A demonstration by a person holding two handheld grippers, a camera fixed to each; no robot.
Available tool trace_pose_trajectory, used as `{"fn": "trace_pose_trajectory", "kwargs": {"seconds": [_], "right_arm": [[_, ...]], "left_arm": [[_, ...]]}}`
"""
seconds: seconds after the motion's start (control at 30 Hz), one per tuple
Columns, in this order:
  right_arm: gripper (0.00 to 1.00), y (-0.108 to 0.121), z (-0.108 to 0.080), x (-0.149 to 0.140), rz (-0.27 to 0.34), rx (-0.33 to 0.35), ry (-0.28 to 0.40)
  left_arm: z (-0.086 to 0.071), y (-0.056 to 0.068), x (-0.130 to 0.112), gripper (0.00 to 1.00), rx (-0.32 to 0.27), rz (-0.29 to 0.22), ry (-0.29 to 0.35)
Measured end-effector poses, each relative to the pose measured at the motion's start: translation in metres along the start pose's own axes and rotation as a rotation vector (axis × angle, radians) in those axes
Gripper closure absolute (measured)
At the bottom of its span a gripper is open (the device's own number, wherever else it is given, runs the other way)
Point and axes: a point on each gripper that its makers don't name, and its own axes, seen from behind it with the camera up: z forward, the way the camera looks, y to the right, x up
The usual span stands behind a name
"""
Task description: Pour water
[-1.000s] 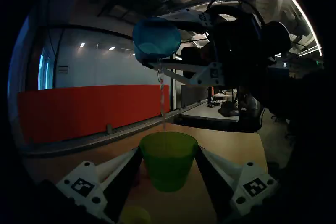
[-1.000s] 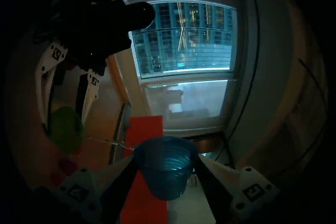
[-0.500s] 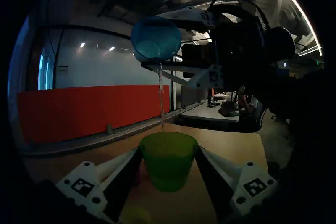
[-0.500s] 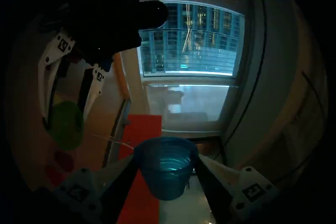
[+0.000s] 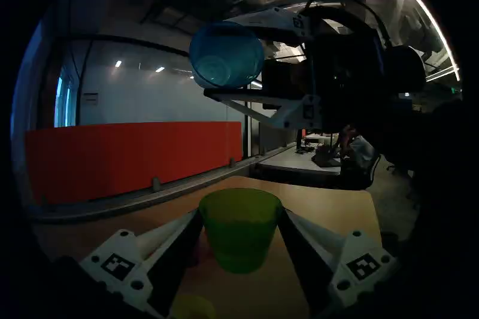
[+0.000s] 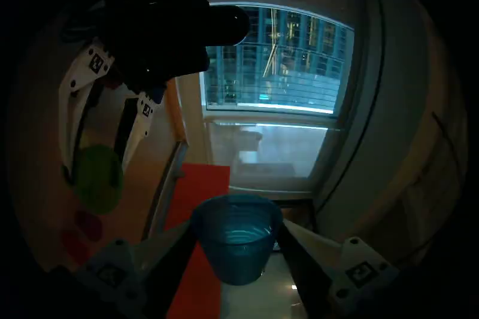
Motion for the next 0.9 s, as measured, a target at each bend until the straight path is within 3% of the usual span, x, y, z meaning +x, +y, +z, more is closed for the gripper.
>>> {"fn": "trace_pose_trajectory", "kwargs": {"seconds": [0.2,0.4,0.6,0.9], "right_arm": [[0.1,0.001,-0.001,0.0,0.005,-0.004,0.001],[0.1,-0.002,-0.004,-0.003,0.062,0.0,0.002],[0.1,0.001,-0.01,-0.007,0.208,-0.003,0.008],[0.1,-0.003,-0.019,0.0,0.513,0.018,0.039]], "left_arm": [[0.0,0.0,0.001,0.13,0.0,0.0,0.001],[0.0,0.001,0.002,0.13,0.001,0.004,0.002],[0.0,0.004,0.005,0.13,-0.002,0.009,0.005],[0.0,0.003,0.006,0.13,0.003,0.013,0.006]]}}
